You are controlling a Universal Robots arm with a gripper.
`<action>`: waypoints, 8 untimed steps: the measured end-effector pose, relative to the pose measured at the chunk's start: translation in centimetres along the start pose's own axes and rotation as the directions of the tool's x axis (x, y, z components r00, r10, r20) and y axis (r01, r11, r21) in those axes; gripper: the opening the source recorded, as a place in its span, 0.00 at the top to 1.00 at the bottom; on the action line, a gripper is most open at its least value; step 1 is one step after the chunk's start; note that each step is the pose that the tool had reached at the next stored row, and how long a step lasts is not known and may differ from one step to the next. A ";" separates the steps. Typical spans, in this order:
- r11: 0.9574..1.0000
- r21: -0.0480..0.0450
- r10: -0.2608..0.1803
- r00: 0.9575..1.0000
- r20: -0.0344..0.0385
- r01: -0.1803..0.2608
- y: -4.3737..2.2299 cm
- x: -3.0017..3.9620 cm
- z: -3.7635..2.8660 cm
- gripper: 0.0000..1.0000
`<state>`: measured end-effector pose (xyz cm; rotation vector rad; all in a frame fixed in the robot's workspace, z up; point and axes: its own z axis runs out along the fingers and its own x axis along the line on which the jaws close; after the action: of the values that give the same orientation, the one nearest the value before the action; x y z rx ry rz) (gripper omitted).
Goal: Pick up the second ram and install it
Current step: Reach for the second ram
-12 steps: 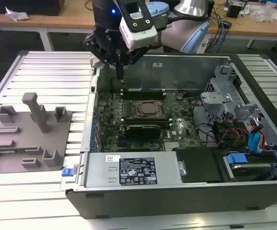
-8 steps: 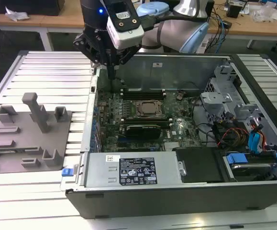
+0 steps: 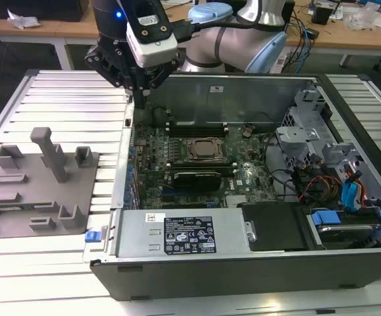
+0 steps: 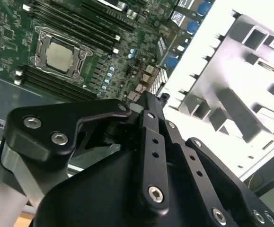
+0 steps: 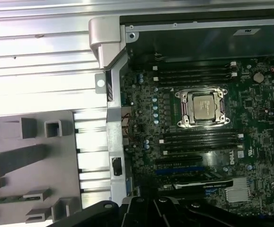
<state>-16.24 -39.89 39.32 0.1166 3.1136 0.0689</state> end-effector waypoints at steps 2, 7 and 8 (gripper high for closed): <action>1.000 0.000 0.000 1.000 0.000 0.000 -0.04 0.56 -0.01 0.89; 1.000 0.000 0.000 1.000 0.000 0.000 -0.15 2.09 -0.05 0.89; 1.000 0.000 0.000 1.000 0.000 0.000 -0.17 2.27 -0.06 0.89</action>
<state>-18.52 -39.89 39.31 0.1166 3.1137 0.0688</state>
